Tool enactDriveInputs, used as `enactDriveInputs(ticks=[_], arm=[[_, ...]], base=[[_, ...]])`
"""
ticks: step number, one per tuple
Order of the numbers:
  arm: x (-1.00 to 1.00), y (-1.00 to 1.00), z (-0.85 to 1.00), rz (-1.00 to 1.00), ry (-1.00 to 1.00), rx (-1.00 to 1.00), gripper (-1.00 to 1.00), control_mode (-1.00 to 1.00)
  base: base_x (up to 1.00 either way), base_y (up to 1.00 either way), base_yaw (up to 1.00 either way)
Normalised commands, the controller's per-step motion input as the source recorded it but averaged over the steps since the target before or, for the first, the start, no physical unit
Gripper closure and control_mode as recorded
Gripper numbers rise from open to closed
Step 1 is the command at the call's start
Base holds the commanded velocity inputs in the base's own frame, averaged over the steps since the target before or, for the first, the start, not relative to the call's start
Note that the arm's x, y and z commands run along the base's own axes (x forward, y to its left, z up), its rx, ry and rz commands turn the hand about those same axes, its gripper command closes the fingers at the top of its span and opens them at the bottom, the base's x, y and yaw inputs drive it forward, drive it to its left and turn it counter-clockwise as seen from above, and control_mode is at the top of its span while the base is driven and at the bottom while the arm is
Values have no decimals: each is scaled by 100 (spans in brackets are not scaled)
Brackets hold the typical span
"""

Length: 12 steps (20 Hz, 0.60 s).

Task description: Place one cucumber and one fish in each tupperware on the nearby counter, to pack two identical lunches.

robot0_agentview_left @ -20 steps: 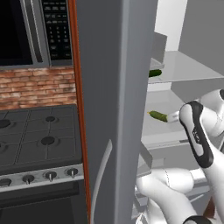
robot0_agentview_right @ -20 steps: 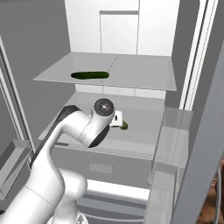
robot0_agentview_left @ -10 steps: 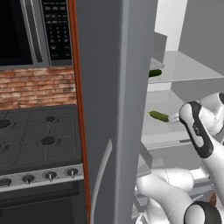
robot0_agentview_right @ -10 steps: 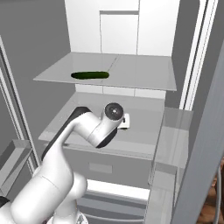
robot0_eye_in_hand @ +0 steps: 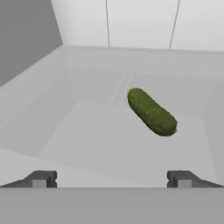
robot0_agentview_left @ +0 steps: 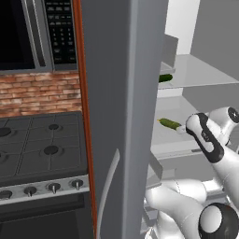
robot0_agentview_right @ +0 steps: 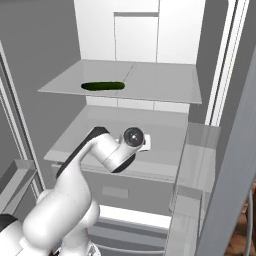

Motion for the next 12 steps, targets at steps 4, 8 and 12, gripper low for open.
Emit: enactDriveInputs(ticks=[4,8,12], arm=[[19,-15,0,0,0,0,-100,-100],[21,-22,0,0,1,-2,-100,-100],[27,-20,0,0,3,-5,-100,-100]], base=[[0,0,0],[0,0,0],[0,0,0]])
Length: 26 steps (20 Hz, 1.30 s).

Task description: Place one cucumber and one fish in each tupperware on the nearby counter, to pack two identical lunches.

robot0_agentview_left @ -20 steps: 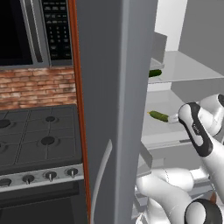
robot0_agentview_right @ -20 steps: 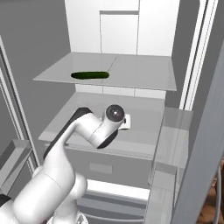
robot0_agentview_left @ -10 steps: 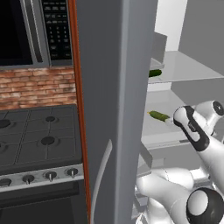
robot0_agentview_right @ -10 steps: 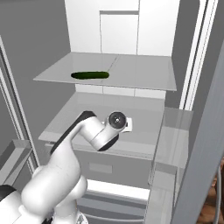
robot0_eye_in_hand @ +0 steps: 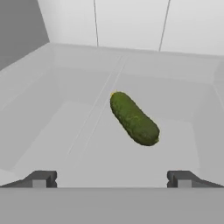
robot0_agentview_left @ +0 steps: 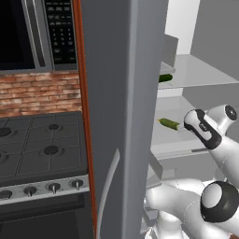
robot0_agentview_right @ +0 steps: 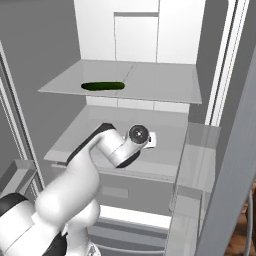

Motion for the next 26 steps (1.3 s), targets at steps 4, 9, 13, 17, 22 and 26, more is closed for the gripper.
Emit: enactDriveInputs(ticks=[4,9,13,17,22,26], arm=[[30,-11,-9,3,5,-7,-100,-100],[29,0,-23,6,0,-5,-100,-100],[17,0,-35,5,-2,-3,-100,-100],[16,0,-29,5,-5,-2,-100,-100],[19,-1,-4,3,0,-1,-100,-100],[16,0,0,2,0,-2,-100,-100]], base=[[0,0,0],[0,0,0],[0,0,0],[0,0,0],[0,0,0],[0,0,0]])
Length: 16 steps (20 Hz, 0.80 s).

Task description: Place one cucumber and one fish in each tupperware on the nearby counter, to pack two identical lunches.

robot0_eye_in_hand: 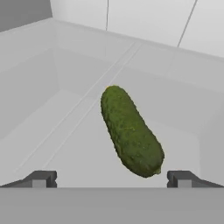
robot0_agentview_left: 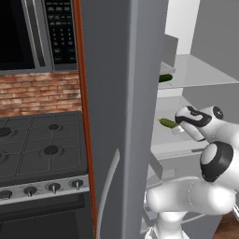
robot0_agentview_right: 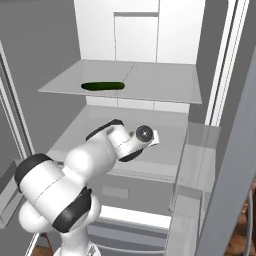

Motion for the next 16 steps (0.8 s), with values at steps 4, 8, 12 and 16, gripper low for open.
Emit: enactDriveInputs(ticks=[4,8,12,16], arm=[[14,0,-2,3,0,-4,-100,-100],[10,-8,-4,3,0,-3,-100,-100],[14,-13,-7,3,0,-2,-100,-100],[19,-9,-10,2,0,-1,-100,-100]], base=[[0,0,0],[0,0,0],[0,0,0],[0,0,0]])
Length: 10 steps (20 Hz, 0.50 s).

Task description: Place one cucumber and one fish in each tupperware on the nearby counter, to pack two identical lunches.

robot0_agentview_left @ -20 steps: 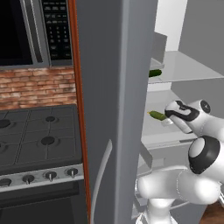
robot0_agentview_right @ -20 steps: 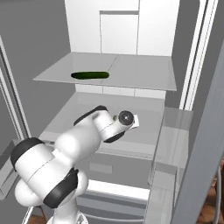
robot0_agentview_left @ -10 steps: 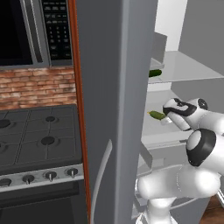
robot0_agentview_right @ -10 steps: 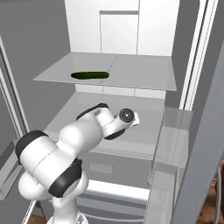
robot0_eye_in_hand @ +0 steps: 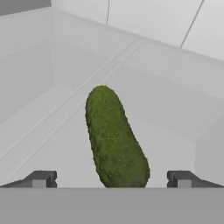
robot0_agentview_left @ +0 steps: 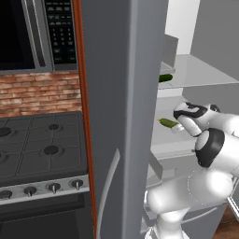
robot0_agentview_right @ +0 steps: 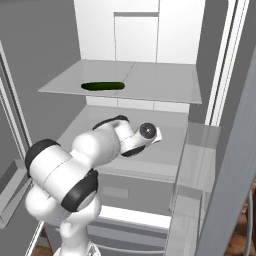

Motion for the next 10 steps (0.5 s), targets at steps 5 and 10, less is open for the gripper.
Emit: enactDriveInputs(ticks=[5,10], arm=[[21,-6,-10,2,0,-1,-100,-100],[19,-6,-18,2,0,-1,-100,-100]], base=[[0,0,0],[0,0,0]])
